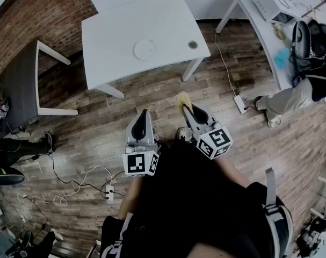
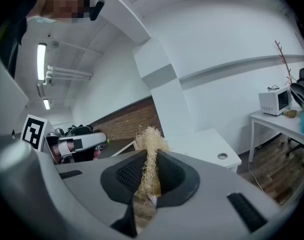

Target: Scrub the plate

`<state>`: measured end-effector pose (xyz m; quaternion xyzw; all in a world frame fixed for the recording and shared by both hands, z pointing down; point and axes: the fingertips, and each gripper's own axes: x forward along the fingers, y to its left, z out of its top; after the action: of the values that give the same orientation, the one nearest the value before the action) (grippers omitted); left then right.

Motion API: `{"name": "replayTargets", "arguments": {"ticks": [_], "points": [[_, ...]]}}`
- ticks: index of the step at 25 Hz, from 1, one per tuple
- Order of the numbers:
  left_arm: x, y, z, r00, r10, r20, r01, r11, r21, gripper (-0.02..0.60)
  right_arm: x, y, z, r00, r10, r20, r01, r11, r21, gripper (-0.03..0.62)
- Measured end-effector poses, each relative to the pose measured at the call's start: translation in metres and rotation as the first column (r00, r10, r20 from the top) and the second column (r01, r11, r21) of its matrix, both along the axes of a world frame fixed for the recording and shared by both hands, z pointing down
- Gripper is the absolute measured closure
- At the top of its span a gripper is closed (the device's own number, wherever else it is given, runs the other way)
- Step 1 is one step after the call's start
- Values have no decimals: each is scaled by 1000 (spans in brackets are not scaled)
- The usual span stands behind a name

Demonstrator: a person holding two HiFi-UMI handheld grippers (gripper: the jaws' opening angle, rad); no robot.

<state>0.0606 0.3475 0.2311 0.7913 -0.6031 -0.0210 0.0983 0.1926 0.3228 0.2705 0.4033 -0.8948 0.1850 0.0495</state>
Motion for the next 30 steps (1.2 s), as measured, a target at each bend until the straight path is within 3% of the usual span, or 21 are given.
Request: {"name": "replayTargets", "arguments": {"ticks": [17, 30], "points": [[-4, 2, 0, 1000, 20, -11, -20, 1000, 2, 578, -5, 4, 2, 1000, 13, 4, -13, 1000, -7, 546], [-36, 4, 11, 997, 68, -36, -68, 998, -5, 578, -31, 1, 10, 997, 67, -28, -68, 997, -23, 546]]}}
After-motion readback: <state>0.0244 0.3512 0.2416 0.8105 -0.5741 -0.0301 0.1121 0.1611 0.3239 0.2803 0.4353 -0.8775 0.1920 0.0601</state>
